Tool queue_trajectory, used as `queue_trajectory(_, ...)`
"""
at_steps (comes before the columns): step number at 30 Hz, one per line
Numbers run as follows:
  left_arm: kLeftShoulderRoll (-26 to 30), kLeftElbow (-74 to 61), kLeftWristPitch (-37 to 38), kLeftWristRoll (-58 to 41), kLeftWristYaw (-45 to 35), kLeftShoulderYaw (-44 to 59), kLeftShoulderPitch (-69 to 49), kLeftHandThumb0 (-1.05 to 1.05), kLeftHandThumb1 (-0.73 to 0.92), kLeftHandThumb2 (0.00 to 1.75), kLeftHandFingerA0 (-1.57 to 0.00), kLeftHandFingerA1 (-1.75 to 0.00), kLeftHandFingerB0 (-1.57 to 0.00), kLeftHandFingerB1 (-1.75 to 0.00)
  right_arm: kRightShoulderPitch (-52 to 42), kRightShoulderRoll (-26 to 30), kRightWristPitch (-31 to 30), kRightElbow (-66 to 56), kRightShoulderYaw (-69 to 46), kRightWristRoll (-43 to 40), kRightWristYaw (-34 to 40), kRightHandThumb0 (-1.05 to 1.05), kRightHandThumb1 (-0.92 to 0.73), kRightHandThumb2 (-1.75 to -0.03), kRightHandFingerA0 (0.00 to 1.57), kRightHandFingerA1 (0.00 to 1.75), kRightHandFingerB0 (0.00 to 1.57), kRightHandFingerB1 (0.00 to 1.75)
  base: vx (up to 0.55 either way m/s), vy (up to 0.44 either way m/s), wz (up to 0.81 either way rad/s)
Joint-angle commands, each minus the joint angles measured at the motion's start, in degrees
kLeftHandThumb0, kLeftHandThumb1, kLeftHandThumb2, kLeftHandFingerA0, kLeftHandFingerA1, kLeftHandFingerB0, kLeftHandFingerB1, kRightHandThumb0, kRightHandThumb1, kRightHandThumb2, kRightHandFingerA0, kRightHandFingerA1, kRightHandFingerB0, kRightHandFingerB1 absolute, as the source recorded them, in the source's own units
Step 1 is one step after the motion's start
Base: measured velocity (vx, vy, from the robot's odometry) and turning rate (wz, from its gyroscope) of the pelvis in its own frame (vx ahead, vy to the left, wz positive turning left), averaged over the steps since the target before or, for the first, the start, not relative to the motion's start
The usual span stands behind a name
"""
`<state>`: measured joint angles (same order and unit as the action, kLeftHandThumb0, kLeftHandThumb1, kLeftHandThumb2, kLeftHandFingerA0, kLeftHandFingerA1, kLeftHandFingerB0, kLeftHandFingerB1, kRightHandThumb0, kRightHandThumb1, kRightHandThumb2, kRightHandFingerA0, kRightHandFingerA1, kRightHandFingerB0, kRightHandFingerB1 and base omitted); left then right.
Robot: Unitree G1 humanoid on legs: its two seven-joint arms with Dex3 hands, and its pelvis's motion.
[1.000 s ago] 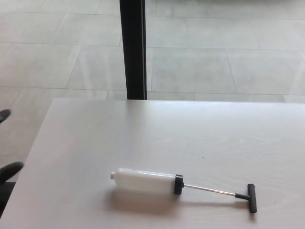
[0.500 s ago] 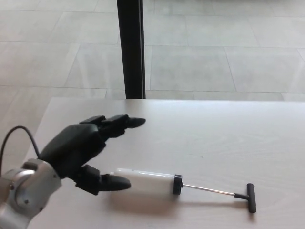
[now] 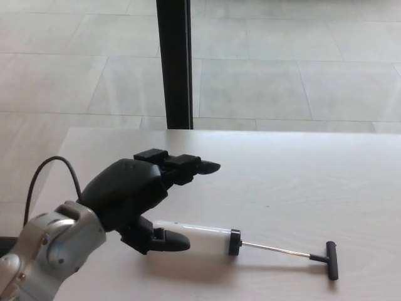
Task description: The robot uses its left hand to lift the air pump kept on the middle of the desk and use the right hand to compress the handle
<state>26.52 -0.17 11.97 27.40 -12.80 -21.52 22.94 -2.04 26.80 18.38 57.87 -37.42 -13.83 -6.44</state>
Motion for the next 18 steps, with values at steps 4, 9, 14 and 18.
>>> queue_trajectory(4, -2.45, 5.21, -3.94, 9.56, 1.18, -3.4, 3.23, -0.74, 0.58, 0.59, -0.16, -0.48, -0.18, -0.32, 0.73, 0.89, 1.7, 0.06, 1.39, -0.23, 1.74, -0.78, -0.92, -0.7, 0.26, 0.4, 0.19, 0.29, 0.0, 0.0, 0.0)
queue_trajectory(9, -4.68, 7.41, -4.5, 10.3, 2.66, -3.25, 2.95, -0.78, 0.6, 0.59, -0.13, -0.5, -0.16, -0.34, 1.48, 1.12, 1.24, 0.66, 1.02, -1.55, 0.49, -0.77, -0.92, -0.67, 0.26, 0.38, 0.22, 0.3, 0.0, 0.0, 0.0)
queue_trajectory(14, -10.08, 7.43, -11.98, 7.36, -0.25, -1.97, 0.61, -0.78, 0.46, 0.86, -0.05, -0.47, -0.08, -0.28, 1.83, 0.97, 1.01, -0.06, 1.22, -1.55, 1.09, -0.77, -0.74, -1.06, 0.24, 0.53, 0.12, 0.41, 0.0, 0.0, 0.0)
queue_trajectory(18, -12.83, 7.46, -13.45, 7.11, 0.83, -1.68, -1.82, -0.8, 0.47, 0.89, -0.06, -0.45, -0.05, -0.25, 3.35, 1.12, 2.01, 3.43, 1.14, -1.41, 1.8, -0.82, -0.8, -0.78, 0.3, 0.52, 0.24, 0.34, 0.0, 0.0, 0.0)
